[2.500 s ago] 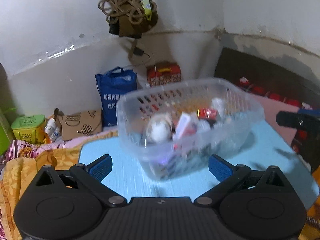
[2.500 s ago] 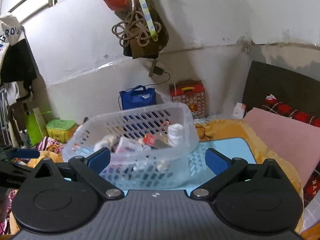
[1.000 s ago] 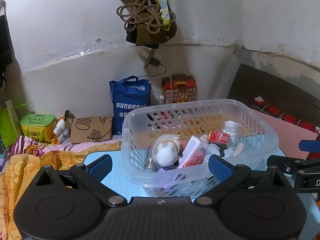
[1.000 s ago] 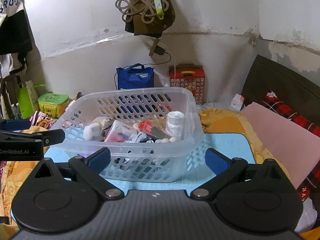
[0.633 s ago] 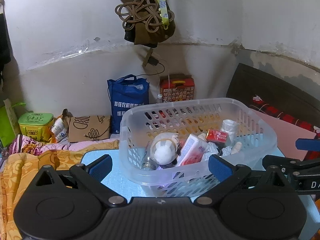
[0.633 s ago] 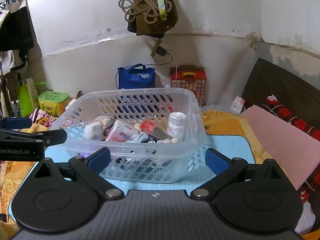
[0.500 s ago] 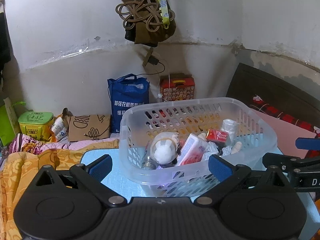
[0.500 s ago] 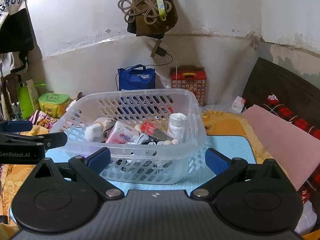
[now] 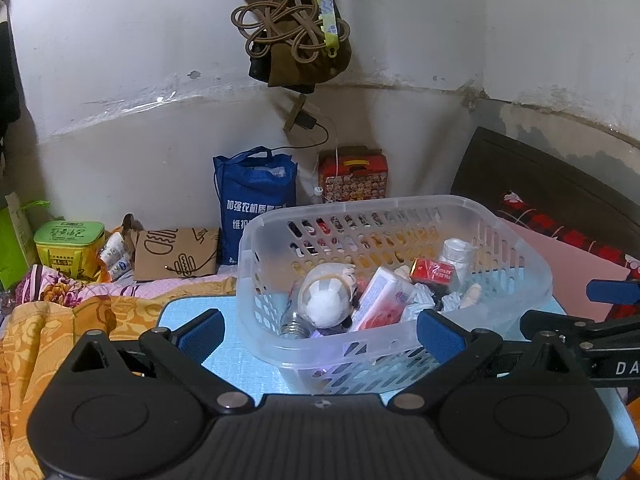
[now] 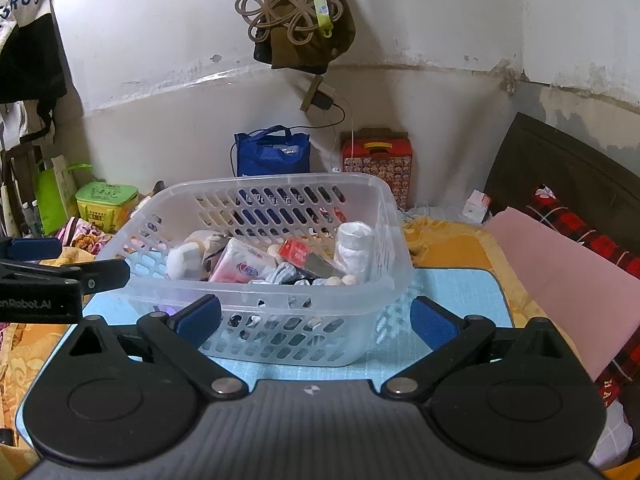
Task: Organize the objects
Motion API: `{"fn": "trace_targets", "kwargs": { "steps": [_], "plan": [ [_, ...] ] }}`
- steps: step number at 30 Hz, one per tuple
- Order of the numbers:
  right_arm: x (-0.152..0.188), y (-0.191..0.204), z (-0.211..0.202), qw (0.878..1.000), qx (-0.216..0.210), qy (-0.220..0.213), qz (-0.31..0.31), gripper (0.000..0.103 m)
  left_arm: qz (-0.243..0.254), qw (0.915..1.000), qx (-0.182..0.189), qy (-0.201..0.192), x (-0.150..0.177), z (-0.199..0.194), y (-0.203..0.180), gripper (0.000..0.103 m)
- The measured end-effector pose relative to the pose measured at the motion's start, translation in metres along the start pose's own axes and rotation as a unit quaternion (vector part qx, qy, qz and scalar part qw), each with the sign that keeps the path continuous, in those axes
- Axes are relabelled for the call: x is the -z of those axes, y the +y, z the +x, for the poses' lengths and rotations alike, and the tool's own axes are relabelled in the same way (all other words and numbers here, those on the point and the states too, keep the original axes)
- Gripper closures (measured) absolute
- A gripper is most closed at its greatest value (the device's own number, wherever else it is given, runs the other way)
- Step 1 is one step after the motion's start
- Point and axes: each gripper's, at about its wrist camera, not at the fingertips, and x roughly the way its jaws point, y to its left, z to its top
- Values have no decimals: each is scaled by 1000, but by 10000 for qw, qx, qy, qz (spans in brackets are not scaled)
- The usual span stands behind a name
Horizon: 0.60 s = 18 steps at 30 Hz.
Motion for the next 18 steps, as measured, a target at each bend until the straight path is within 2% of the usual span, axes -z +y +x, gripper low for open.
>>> {"fn": "trace_targets", "kwargs": {
  "steps": [18],
  "plan": [
    [-1,-1,2,10000,1,4,-18,0,20,10000,69,56,2,3,-2,0]
  ]
}}
